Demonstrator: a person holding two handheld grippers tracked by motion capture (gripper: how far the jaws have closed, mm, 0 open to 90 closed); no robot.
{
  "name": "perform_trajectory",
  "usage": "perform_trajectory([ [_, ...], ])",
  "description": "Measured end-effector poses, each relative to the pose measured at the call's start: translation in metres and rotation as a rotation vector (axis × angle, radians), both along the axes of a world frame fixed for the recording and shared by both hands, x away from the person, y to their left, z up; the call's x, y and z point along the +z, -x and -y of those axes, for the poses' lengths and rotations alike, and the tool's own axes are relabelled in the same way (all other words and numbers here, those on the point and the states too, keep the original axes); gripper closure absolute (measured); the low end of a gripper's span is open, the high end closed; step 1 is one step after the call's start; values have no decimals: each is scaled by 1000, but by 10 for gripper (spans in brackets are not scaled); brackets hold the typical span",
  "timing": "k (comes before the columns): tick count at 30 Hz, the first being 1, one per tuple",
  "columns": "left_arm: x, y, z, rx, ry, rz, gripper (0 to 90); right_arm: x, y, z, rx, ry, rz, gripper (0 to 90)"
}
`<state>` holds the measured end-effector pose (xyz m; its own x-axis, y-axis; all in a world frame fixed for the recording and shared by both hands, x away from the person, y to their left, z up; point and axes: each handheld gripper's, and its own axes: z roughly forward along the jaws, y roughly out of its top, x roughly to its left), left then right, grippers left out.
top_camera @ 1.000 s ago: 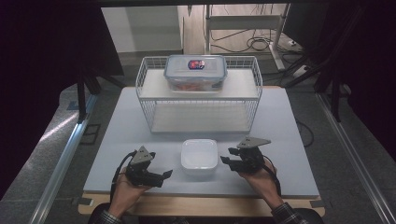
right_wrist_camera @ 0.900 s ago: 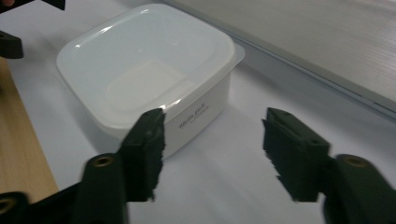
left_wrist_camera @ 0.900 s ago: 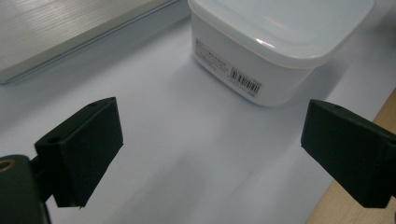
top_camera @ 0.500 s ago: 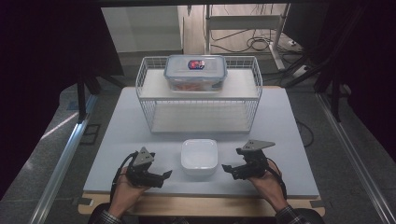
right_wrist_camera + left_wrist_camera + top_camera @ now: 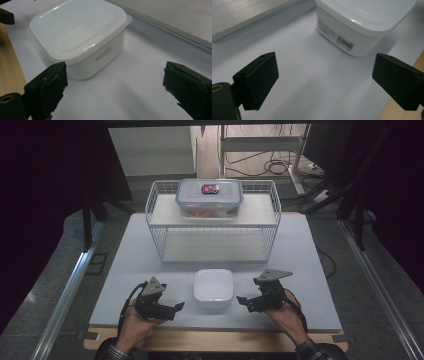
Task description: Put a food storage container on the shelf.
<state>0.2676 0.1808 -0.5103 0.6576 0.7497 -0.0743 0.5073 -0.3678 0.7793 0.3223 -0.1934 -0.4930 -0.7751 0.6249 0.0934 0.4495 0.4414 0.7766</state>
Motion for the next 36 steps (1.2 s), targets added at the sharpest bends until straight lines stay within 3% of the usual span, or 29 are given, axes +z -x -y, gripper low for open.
perform_trajectory([
  [6, 5, -2, -1, -5, 26, 6, 128, 3, 0, -5, -4, 7, -11, 38],
  [9, 8, -6, 1, -11, 42, 5, 156, 7, 0, -8, -11, 25, -25, 90],
  [17, 19, -20, 8, -42, 97, 18, 219, 13, -5, -13, 5, 15, -48, 208],
  [26, 26, -43, 23, -80, 134, -5, 312, 18, -17, -21, 25, -15, -81, 275],
  [29, 28, -51, 30, -74, 123, -13, 349, 19, -24, -24, 23, -27, -98, 293],
  [36, 16, -61, 33, -87, 134, -72, 349, 13, -34, -28, 28, -29, -150, 372],
])
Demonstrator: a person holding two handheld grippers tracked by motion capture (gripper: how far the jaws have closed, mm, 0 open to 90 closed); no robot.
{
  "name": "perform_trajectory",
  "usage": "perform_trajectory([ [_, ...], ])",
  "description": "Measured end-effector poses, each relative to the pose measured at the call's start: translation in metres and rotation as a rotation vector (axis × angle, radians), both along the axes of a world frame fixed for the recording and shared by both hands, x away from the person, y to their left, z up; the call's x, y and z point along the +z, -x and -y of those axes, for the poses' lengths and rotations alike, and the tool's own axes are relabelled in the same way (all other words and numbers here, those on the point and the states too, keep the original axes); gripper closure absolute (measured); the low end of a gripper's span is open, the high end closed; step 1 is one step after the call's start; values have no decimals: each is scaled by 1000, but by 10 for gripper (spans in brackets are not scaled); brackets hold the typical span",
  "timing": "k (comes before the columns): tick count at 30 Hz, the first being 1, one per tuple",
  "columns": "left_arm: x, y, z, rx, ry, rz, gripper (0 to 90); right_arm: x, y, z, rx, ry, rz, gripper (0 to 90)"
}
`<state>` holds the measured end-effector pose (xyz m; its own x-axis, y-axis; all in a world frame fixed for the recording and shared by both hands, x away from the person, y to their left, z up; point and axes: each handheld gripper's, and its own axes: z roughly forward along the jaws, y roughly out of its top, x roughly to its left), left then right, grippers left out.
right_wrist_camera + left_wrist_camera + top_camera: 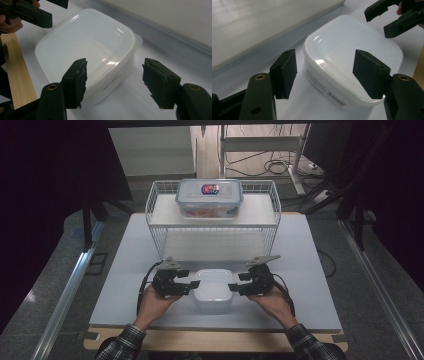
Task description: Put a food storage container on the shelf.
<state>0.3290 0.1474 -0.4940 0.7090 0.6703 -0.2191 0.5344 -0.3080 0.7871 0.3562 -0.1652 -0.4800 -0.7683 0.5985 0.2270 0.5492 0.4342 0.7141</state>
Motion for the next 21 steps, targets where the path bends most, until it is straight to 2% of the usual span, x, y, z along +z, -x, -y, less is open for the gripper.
perform_trajectory([
  [2, -3, -2, 0, -6, -3, -14, 330, -2, -2, 0, 3, -21, -25, 385],
  [4, -8, -4, 1, -25, 7, -46, 305, -4, -4, -2, 9, -25, -36, 392],
  [6, -12, -5, 2, -42, 51, -84, 290, -5, -6, -4, 21, -35, -54, 394],
  [9, -15, -5, 2, -50, 78, -109, 288, -8, -7, -5, 37, -57, -94, 396],
  [12, -20, -5, 3, -96, 128, -174, 288, -9, -8, -4, 39, -69, -136, 401],
  [13, -21, -4, 4, -92, 133, -185, 272, -10, -9, -4, 50, -80, -155, 417],
  [17, -15, 3, 5, -77, 101, -191, 301, -8, -5, -3, 39, -78, -191, 462],
  [20, -9, 13, 4, -64, 73, -165, 413, -5, 0, 0, 23, -78, -195, 536],
  [21, -7, 17, 2, -58, 72, -161, 451, -5, 2, 1, 17, -87, -214, 559],
])
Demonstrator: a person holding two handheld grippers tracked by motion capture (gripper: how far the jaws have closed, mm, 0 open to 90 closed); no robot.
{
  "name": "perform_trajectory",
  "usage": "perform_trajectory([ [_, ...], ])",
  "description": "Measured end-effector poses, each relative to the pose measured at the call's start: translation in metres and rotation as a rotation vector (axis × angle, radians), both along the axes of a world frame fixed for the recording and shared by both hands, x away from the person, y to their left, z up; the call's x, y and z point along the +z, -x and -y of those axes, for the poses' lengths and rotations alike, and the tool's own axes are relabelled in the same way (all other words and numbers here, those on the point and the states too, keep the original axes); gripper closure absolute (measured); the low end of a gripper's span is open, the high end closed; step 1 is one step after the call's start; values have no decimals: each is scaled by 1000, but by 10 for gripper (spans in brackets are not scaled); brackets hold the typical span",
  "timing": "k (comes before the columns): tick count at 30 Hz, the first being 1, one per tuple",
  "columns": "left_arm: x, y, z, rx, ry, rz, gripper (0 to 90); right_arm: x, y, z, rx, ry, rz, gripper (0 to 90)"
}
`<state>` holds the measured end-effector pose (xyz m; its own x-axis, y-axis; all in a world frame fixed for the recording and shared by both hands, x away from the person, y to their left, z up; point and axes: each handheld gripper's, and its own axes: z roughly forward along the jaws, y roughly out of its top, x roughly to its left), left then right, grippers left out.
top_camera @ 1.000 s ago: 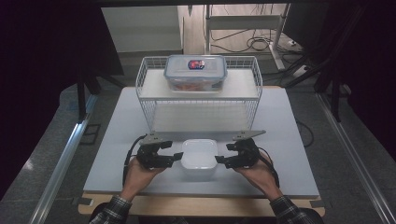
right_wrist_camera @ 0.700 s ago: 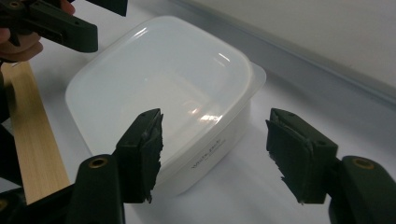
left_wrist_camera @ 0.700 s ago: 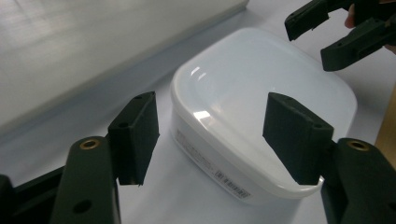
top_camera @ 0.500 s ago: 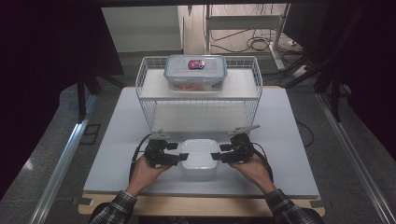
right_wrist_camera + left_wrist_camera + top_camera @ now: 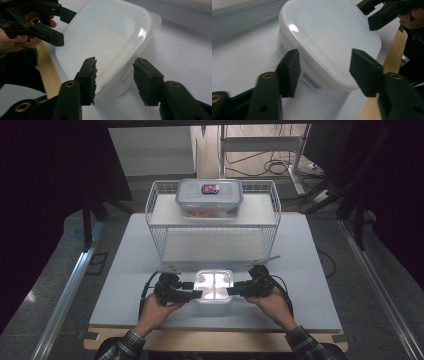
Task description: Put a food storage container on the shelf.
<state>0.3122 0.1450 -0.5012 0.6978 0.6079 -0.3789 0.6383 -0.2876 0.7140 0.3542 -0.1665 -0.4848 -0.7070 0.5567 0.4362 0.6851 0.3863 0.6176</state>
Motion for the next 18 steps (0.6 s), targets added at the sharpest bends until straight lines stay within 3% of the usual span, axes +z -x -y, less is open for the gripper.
perform_trajectory([
  [1, 1, 2, -1, 3, 0, 4, 486, 1, 2, 2, -15, -10, -34, 586],
  [3, 3, 6, -2, 12, -2, 7, 536, 3, 4, 3, -25, -17, -38, 642],
  [6, 7, 9, -3, 57, -16, 50, 624, 8, 8, 4, -45, -24, -13, 717],
  [9, 9, 8, -6, 102, -10, 66, 707, 10, 11, 3, -53, -16, 21, 785],
  [15, 5, 7, -11, 127, 45, 31, 771, 12, 14, -3, -74, 13, 90, 791],
  [18, 5, 9, -10, 132, 47, 35, 785, 10, 15, -4, -101, 15, 118, 782],
])
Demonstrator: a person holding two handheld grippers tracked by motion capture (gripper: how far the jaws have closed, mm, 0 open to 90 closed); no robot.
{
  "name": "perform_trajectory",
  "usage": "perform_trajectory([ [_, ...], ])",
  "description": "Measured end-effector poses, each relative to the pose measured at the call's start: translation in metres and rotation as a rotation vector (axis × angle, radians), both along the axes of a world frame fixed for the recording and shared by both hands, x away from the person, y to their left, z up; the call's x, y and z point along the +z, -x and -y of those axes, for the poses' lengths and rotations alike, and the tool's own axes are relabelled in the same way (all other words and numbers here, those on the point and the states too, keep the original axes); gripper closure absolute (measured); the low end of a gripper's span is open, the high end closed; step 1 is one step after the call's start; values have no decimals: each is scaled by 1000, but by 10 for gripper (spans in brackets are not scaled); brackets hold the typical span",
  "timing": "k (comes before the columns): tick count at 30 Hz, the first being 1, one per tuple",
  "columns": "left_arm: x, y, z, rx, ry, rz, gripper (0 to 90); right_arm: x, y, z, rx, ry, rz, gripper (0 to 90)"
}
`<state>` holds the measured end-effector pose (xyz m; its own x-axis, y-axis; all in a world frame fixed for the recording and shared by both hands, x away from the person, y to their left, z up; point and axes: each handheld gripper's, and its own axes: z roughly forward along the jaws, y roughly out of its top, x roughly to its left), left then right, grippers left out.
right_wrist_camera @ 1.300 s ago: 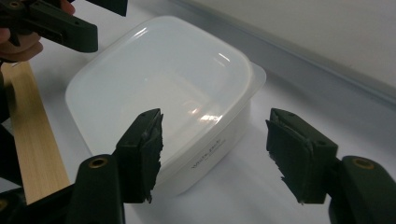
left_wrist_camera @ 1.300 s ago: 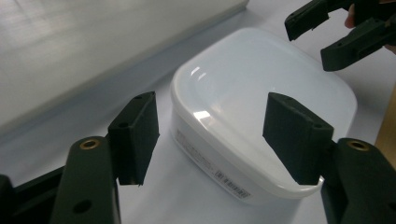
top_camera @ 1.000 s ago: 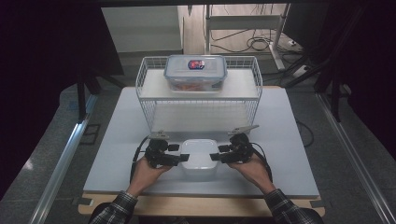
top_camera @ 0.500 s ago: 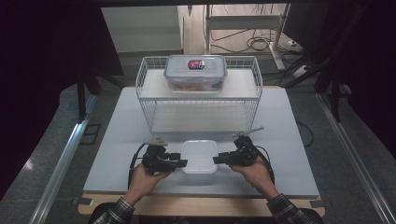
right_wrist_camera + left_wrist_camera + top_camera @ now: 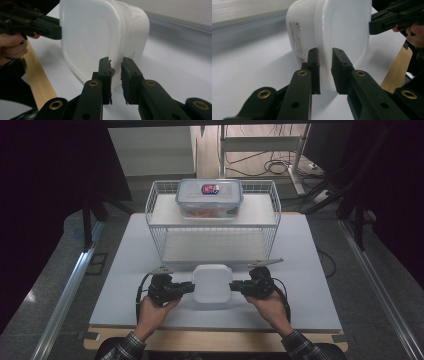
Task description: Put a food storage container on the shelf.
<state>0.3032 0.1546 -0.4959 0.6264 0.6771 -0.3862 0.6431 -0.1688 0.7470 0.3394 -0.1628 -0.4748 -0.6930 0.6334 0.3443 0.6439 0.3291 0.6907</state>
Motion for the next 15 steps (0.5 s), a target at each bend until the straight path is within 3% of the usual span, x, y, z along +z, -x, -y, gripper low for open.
perform_trajectory([
  [7, 0, 0, 6, 20, -27, 15, 790, 0, 1, -1, -30, 20, 69, 783],
  [15, 13, -4, 6, 18, -19, 52, 788, 13, 3, 2, -45, -20, 117, 785],
])
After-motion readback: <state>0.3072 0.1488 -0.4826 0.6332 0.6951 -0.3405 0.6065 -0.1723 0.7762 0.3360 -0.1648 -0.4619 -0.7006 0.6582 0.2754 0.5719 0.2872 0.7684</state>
